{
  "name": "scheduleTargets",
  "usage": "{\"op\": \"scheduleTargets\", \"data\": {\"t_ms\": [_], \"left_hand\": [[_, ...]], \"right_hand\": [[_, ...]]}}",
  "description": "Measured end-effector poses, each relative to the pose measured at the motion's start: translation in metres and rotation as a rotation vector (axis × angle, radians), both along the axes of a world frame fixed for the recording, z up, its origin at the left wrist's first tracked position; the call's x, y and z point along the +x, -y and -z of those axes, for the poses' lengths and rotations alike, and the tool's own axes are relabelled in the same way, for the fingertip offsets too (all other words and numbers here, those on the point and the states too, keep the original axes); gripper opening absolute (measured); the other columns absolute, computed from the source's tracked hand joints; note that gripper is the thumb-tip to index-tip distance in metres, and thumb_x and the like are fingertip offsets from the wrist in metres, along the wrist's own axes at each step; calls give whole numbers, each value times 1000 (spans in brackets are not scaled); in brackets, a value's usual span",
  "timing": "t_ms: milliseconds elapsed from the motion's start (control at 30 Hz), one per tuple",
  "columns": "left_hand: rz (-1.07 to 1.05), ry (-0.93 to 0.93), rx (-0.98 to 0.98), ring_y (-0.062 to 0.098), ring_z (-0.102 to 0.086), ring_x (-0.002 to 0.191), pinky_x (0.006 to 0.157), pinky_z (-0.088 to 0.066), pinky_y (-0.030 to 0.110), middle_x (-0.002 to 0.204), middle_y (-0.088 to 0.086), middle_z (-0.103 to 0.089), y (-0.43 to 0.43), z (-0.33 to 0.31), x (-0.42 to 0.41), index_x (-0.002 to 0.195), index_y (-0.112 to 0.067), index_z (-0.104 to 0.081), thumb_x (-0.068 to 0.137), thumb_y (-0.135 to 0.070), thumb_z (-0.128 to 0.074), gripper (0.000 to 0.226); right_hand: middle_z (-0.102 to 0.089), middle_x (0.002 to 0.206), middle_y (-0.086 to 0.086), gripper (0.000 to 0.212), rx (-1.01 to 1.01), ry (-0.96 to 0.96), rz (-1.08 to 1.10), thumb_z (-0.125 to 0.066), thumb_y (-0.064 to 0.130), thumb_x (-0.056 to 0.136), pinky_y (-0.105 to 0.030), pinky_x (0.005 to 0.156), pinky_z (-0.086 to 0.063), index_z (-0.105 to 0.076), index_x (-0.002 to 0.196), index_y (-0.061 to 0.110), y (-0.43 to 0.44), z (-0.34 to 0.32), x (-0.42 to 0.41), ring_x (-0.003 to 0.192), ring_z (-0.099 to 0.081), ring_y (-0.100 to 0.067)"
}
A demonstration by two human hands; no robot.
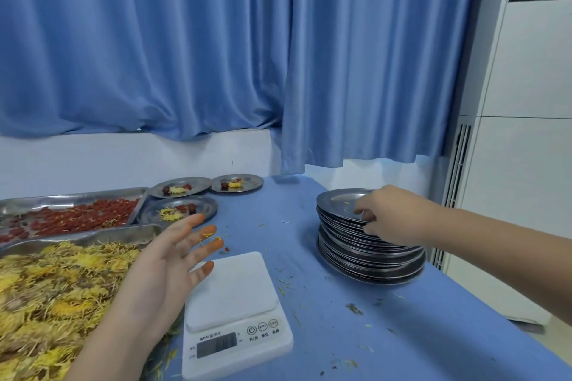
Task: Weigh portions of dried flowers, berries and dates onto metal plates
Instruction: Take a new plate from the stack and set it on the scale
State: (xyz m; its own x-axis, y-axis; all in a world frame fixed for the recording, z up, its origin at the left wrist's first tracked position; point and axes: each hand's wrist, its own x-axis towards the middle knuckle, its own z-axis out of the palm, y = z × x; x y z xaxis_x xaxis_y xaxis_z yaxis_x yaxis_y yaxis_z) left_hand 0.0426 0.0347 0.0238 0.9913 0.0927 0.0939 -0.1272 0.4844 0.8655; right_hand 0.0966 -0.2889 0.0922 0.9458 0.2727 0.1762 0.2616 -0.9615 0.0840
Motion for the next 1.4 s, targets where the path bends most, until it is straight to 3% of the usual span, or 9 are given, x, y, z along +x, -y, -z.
{"op": "scheduleTargets", "data": {"t_ms": [167, 367, 767, 900, 1000, 1167, 1400], "left_hand": [[10, -9, -39, 26, -66, 94, 75, -42, 38, 97, 5, -73, 1, 4, -3, 112, -17, -67, 96, -28, -46, 29], [13, -20, -34, 26, -65, 93, 75, -42, 38, 101, 8, -70, 5, 7, -4, 112, -16, -67, 97, -26, -45, 28], [72, 18, -121, 24, -65, 82, 71, -40, 37, 93, 6, -69, 11, 10, -8, 111, -15, -66, 92, -29, -46, 31], [88, 27, -166, 22, -67, 78, 71, -39, 37, 91, 5, -69, 10, 12, -9, 105, -16, -67, 92, -33, -45, 31], [81, 25, -196, 22, -67, 74, 70, -39, 36, 90, 5, -69, 10, 12, -9, 103, -17, -67, 89, -34, -47, 30], [85, 15, -205, 22, -65, 75, 69, -40, 36, 91, 5, -69, 10, 12, -9, 105, -16, -67, 88, -36, -49, 33], [114, 13, -208, 23, -63, 75, 68, -41, 36, 90, 6, -69, 12, 14, -8, 108, -15, -68, 83, -40, -52, 39]], "right_hand": [[-71, 99, 7, 31, 149, 45, 38, -68, 20, 80, -21, 77, -45, -66, 111, 22, 4, -4, 3, 96, -60, -14], [-71, 100, 4, 31, 149, 110, 61, -67, 19, 82, -29, 84, -50, -66, 113, 21, 5, -5, 4, 97, -62, -18], [-69, 97, -2, 32, 40, 134, 42, -64, 18, 83, -38, 81, -52, -63, 115, 15, 10, -3, 3, 95, -60, -25], [-71, 101, 4, 37, 100, 104, 14, -70, 24, 82, -30, 84, -50, -63, 117, 20, 12, -3, 3, 97, -61, -18], [-72, 94, 10, 36, 185, 41, 0, -77, 34, 75, -25, 84, -50, -68, 108, 23, 14, -6, 2, 91, -64, -10], [-69, 70, 23, 7, 284, -29, 5, -78, 36, 73, -9, 65, -46, -73, 77, 34, 20, -15, 1, 73, -63, 6], [-69, 74, 23, 8, 288, -20, -12, -71, 25, 80, -2, 61, -42, -72, 81, 33, 17, -21, 0, 76, -62, 8]]}}
